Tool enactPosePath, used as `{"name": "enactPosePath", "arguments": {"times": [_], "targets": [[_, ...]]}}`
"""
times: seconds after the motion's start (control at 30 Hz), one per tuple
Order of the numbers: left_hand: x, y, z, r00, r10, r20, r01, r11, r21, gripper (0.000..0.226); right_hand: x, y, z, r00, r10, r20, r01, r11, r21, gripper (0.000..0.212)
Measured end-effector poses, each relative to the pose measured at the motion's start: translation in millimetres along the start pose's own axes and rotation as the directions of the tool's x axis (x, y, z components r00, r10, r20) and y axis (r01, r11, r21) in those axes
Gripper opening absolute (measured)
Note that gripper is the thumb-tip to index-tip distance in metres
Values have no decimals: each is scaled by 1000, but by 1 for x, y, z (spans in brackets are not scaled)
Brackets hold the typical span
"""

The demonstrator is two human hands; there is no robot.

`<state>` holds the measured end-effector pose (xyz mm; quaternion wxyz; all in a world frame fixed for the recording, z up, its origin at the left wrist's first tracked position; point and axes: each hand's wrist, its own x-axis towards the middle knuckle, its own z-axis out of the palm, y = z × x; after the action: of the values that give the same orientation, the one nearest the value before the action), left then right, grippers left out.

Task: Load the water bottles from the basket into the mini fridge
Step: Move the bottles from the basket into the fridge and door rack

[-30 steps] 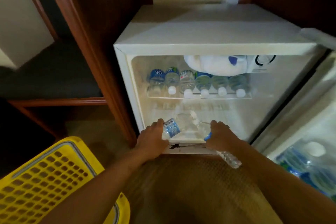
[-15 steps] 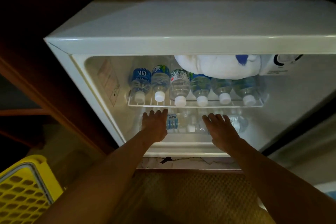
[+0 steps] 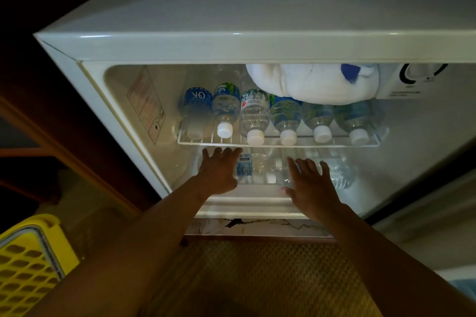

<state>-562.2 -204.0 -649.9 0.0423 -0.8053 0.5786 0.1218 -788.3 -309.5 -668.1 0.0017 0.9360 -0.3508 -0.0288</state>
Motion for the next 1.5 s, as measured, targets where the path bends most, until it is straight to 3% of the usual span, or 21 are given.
{"name": "enactPosePath", "arguments": {"times": [0.23, 0.4, 0.57, 0.7, 0.77, 0.9, 0.97, 1.07, 1.27, 1.37, 1.5], "targets": [[-17, 3, 1, 995, 54, -81, -46, 994, 98, 84, -9, -6, -8, 998, 63, 16, -63, 998, 9, 87], [-65, 2, -5, 973, 65, -221, -99, 984, -147, 69, -27, -42, -34, 994, 26, -109, -16, 995, 96, 70], [-167, -10, -5, 917, -55, -394, -113, 913, -392, 50, -67, -124, -63, 956, -52, -289, 131, 957, 259, 37], [-269, -46, 6, 844, -145, -517, -119, 888, -444, 32, -114, -199, -85, 921, -217, -325, 359, 795, 488, 18], [-322, -73, 21, 814, -253, -523, -26, 883, -468, 30, -137, -241, -93, 888, -349, -298, 459, 667, 587, 18], [-419, -135, 71, 794, -537, -286, 320, 769, -554, 38, -168, -328, -84, 798, -579, -166, 517, 518, 681, 21], [-465, -170, 102, 754, -651, -90, 508, 664, -549, 41, -178, -378, -71, 726, -687, -39, 533, 526, 663, 20], [-508, -204, 141, 685, -706, 180, 684, 539, -491, 48, -179, -426, -41, 619, -750, 232, 517, 612, 598, 25], [-557, -258, 211, 561, -701, 439, 816, 381, -434, 51, -177, -516, 35, 387, -705, 594, 544, 695, 470, 36], [-563, -268, 243, 478, -667, 571, 862, 232, -451, 78, -177, -549, 71, 298, -649, 700, 585, 703, 403, 40], [-562, -262, 277, 434, -631, 643, 877, 133, -461, 105, -177, -575, 113, 187, -506, 842, 654, 704, 278, 65]]}}
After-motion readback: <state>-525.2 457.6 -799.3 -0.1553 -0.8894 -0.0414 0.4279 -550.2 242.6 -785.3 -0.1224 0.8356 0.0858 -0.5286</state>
